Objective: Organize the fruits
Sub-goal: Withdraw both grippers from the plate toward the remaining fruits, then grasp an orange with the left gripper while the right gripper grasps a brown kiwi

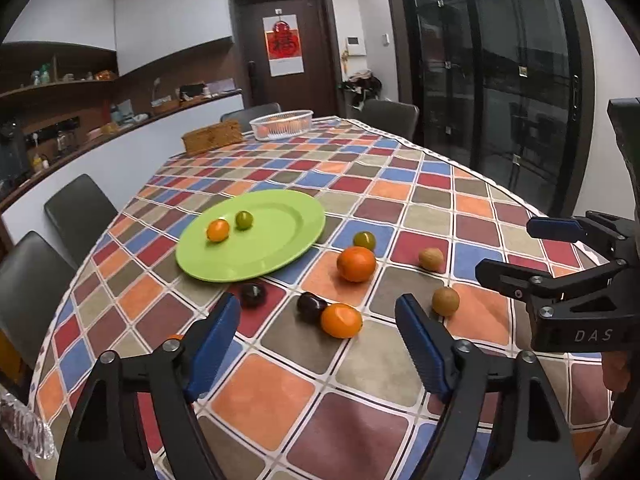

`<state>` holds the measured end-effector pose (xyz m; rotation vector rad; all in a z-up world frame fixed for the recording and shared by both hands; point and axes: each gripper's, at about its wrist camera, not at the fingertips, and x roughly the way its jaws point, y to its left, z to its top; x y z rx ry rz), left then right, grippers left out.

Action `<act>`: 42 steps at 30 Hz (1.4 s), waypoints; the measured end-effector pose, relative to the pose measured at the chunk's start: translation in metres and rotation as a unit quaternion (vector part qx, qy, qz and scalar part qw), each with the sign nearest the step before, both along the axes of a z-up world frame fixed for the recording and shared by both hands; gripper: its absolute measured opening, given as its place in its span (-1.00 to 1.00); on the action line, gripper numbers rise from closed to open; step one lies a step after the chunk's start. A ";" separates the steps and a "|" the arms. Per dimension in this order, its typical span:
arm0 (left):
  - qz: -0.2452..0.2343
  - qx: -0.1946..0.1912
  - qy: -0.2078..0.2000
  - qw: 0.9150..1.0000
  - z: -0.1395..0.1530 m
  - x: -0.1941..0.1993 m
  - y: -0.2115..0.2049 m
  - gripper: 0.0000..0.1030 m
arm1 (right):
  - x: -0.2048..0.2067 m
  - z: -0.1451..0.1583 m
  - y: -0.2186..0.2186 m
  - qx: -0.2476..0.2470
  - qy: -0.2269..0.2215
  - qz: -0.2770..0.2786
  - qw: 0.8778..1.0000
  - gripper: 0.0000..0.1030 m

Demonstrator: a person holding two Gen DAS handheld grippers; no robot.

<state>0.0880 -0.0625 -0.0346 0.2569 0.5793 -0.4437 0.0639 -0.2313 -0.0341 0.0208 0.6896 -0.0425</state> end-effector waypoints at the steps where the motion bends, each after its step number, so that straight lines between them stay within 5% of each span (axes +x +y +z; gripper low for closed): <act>1: -0.003 0.001 0.003 1.000 -0.002 0.002 -0.001 0.48 | 0.001 -0.002 0.000 0.000 0.003 0.002 1.000 0.72; 14: -0.028 0.013 0.059 0.998 -0.034 0.025 -0.013 0.12 | 0.021 -0.033 0.008 0.012 0.054 0.038 0.998 0.22; 33: -0.015 0.013 0.127 0.992 -0.063 0.059 -0.028 -0.17 | 0.046 -0.064 0.003 0.063 0.106 0.048 0.991 -0.23; 42: -0.009 0.014 0.129 0.992 -0.064 0.062 -0.029 -0.32 | 0.051 -0.064 0.004 0.062 0.106 0.050 0.991 -0.41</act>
